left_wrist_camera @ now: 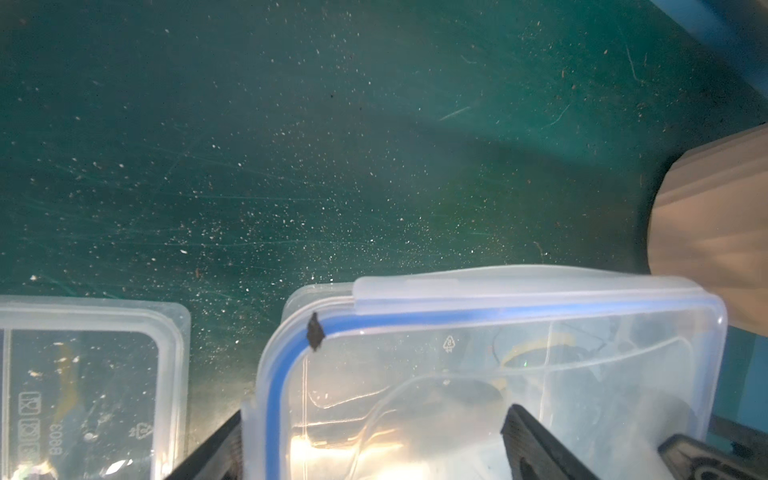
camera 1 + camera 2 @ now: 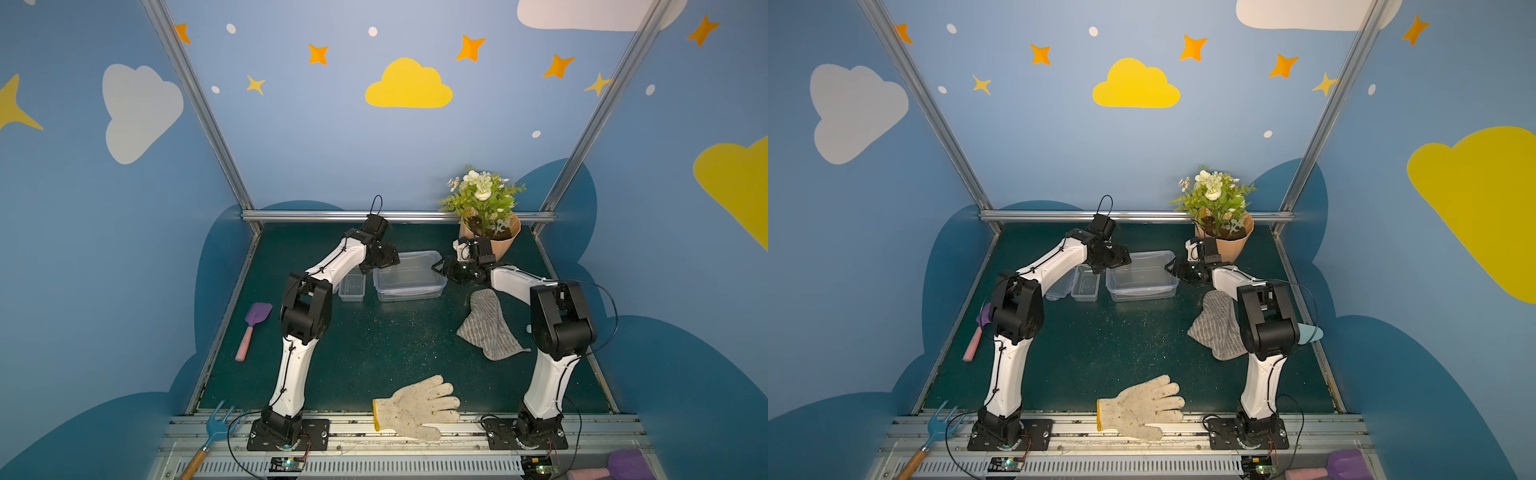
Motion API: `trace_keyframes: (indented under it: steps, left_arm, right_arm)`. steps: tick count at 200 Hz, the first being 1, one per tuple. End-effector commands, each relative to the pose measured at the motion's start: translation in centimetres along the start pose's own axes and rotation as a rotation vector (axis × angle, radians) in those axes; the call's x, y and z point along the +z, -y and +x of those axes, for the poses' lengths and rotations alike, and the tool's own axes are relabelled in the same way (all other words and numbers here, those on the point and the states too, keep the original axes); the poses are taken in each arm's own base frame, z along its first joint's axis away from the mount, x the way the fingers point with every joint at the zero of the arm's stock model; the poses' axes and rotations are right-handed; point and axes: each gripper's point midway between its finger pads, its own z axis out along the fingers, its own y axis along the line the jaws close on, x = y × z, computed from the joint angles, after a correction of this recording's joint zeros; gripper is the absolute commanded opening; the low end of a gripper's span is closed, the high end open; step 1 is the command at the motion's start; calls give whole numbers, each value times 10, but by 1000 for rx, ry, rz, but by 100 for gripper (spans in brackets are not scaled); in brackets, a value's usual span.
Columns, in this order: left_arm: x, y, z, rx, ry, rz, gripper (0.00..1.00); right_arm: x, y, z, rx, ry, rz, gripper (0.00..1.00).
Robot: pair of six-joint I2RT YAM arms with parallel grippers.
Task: Wipe the insides of the lunch boxes
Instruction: Move the lunch box to the center of the board.
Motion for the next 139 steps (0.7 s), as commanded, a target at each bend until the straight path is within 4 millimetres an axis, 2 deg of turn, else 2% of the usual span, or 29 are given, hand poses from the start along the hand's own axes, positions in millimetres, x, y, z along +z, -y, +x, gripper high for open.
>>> trace_keyframes:
  steps: [1,29,47,108,139]
  left_arm:
    - [5,12,48,56,-139,14,91]
    - [-2,15,68,77,-164,20,90]
    - [-3,16,88,76,-202,36,90]
    - [-18,13,155,71,-285,22,90]
    - [-28,2,181,54,-300,-5,91]
  right_arm:
    - [5,-31,44,-74,-94,-64,46]
    - [-2,-34,72,-71,-121,-62,46]
    - [-11,-35,87,-62,-125,-60,46]
    - [-46,-39,123,-50,-120,-43,47]
    - [-63,-38,139,-42,-110,-34,55]
